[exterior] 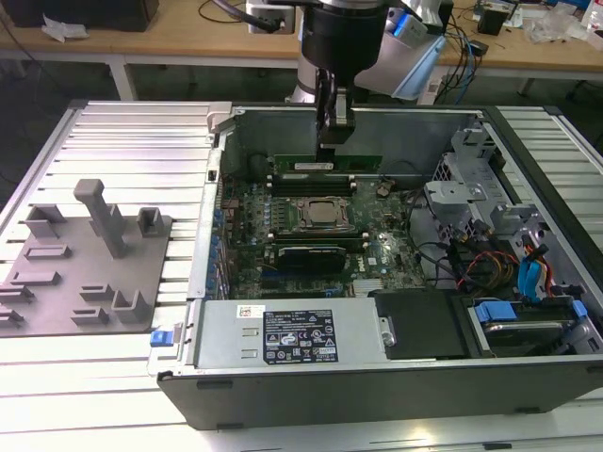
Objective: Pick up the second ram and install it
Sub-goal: 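Pick up the second ram and move it above second insertion slot, then insert the second ram into the second slot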
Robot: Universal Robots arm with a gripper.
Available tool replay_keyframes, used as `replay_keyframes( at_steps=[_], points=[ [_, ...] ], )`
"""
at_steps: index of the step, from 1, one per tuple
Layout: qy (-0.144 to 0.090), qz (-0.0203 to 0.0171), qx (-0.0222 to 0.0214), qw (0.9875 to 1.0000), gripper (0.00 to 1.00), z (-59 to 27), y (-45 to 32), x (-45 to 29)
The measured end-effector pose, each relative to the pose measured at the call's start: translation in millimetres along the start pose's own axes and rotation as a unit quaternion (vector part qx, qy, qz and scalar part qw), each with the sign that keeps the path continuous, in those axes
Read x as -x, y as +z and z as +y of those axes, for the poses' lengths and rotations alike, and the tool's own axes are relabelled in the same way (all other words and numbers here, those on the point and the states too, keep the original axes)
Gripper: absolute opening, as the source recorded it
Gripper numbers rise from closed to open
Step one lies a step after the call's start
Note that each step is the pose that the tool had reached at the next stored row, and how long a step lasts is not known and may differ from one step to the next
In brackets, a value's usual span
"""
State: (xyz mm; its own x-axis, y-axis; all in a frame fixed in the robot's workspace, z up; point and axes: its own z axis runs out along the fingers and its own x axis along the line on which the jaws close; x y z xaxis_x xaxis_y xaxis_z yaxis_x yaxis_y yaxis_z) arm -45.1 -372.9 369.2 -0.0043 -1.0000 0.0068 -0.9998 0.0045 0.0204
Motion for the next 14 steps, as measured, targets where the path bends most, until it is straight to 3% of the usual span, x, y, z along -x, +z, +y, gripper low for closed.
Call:
replay_keyframes(
  at_steps=[14],
  points=[
    [0.000, -0.0001, -0.0001, 1.0000, 0.09, -0.1, 1.0, 0.8]
  ],
)
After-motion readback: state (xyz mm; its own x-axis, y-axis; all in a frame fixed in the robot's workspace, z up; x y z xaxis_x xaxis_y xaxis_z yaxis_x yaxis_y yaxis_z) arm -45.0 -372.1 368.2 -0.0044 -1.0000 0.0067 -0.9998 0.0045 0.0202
